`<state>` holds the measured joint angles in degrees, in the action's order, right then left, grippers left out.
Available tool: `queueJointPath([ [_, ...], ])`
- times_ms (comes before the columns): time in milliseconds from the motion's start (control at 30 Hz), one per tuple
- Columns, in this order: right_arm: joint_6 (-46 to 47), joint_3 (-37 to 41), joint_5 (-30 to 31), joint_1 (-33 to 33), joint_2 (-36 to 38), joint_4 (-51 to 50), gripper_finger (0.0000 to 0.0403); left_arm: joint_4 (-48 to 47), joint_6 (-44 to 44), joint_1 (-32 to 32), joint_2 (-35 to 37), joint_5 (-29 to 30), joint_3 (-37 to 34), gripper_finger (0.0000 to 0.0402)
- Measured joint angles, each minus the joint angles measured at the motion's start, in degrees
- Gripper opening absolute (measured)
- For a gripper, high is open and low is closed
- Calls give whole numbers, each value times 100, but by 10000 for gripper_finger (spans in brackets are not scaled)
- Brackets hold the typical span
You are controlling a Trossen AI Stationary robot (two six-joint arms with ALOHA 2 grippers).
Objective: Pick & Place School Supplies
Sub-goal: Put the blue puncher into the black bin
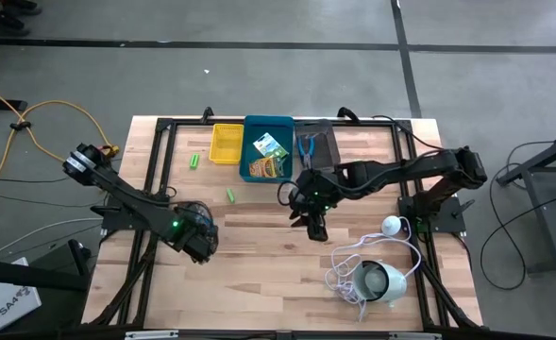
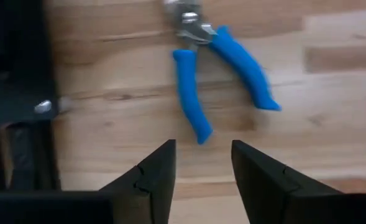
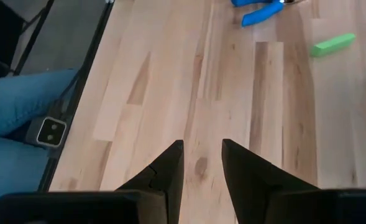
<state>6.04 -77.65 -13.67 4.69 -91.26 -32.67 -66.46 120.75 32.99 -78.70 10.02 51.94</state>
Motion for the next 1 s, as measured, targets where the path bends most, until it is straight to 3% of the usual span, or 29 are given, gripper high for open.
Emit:
queueJointPath([
  [300,-186,0,-2,174,-2,-29,100,119,771,0,-345,-76,-1,219],
  [633,-188,0,-2,399,-2,-46,100,202,717,-197,-931,-97,-1,223],
  [1000,-168,0,-2,721,-2,-54,100,263,-90,-686,-1292,-69,-6,223],
])
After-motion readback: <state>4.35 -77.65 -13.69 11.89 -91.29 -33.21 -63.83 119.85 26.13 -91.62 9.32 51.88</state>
